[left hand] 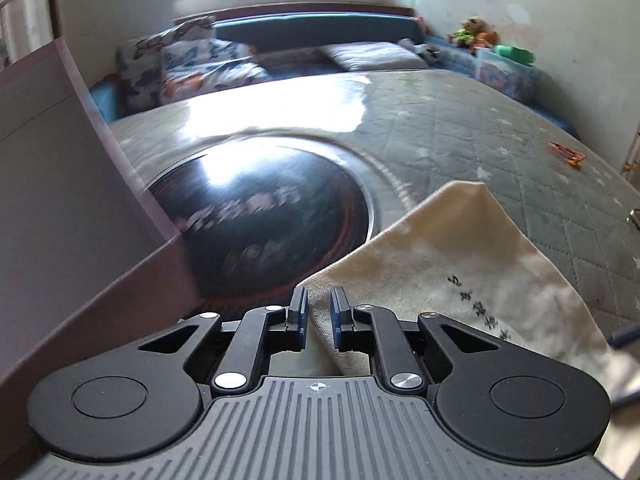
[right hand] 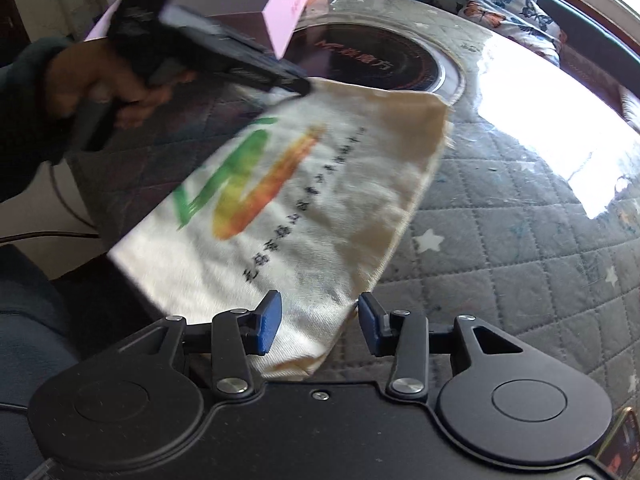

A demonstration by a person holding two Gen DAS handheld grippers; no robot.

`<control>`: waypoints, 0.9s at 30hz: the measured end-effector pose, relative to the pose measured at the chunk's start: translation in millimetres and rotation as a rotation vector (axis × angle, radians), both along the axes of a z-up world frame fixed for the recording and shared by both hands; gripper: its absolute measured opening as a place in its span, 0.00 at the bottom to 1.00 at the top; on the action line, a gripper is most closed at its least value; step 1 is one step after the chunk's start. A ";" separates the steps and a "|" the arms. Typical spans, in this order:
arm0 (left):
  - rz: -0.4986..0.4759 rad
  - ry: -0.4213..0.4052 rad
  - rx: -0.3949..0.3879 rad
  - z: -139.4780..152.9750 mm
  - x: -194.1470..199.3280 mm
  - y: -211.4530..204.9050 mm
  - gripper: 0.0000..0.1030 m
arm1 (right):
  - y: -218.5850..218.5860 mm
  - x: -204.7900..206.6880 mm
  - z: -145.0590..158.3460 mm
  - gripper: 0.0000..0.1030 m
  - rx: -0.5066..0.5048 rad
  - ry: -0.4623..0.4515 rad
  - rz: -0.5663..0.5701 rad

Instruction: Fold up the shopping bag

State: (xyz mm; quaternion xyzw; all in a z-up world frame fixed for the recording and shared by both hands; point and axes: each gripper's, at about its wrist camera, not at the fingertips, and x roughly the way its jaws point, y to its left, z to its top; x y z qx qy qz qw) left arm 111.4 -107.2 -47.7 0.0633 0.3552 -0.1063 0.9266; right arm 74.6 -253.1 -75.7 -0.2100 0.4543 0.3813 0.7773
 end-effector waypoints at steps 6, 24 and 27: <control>-0.113 -0.027 0.026 0.7 16.7 -23.5 0.13 | 5.6 2.1 14.1 0.46 0.042 -0.005 0.021; -0.075 0.129 -0.145 23.4 -100.7 26.9 0.39 | 30.4 123.1 24.8 0.48 0.088 -0.152 -0.124; -0.065 0.195 -0.174 15.7 -110.4 30.8 0.42 | 37.8 139.1 14.1 0.48 0.070 -0.113 -0.133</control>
